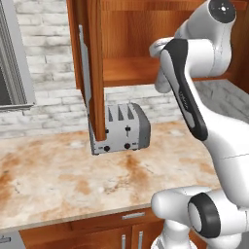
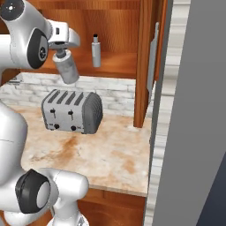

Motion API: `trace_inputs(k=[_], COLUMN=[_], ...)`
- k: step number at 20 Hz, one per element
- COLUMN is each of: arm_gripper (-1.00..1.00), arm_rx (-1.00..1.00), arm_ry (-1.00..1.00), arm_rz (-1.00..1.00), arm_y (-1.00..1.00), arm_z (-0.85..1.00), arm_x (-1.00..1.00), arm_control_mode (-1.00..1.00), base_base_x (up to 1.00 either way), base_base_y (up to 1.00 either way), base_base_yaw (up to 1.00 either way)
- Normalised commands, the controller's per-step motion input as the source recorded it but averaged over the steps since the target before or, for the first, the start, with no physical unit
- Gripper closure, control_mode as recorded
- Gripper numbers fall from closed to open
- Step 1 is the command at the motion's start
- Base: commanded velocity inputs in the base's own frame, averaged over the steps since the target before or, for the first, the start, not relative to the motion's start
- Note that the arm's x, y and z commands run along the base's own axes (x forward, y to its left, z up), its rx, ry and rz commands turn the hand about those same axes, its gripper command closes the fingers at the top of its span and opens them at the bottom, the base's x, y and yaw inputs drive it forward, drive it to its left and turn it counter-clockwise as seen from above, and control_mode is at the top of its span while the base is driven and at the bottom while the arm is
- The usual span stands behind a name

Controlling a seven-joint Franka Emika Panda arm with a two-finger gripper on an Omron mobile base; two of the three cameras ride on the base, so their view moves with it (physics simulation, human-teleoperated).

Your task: Pick up the soap dispenser and soap dispenser from the sink, and place them back in the cabinet, and close the cabinet doors.

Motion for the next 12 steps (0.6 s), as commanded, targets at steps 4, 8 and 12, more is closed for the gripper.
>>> trace_inputs(k=[4, 8, 12], arm_gripper=[1.00, 1.00, 1.00], arm_rx=[0.00, 0.00, 0.00], arm_ry=[0.00, 0.00, 0.00], arm_rz=[0.00, 0.00, 0.00], arm_y=[0.00, 0.00, 0.01], arm_z=[0.02, 0.01, 0.00], arm_x=[0.41, 0.40, 0.32], arm_control_mode=[-1.00, -1.00, -1.00], base_base_x=[0.00, 0.00, 0.00], base_base_y=[0.00, 0.00, 0.00], base_base_yaw=[0.00, 0.00, 0.00])
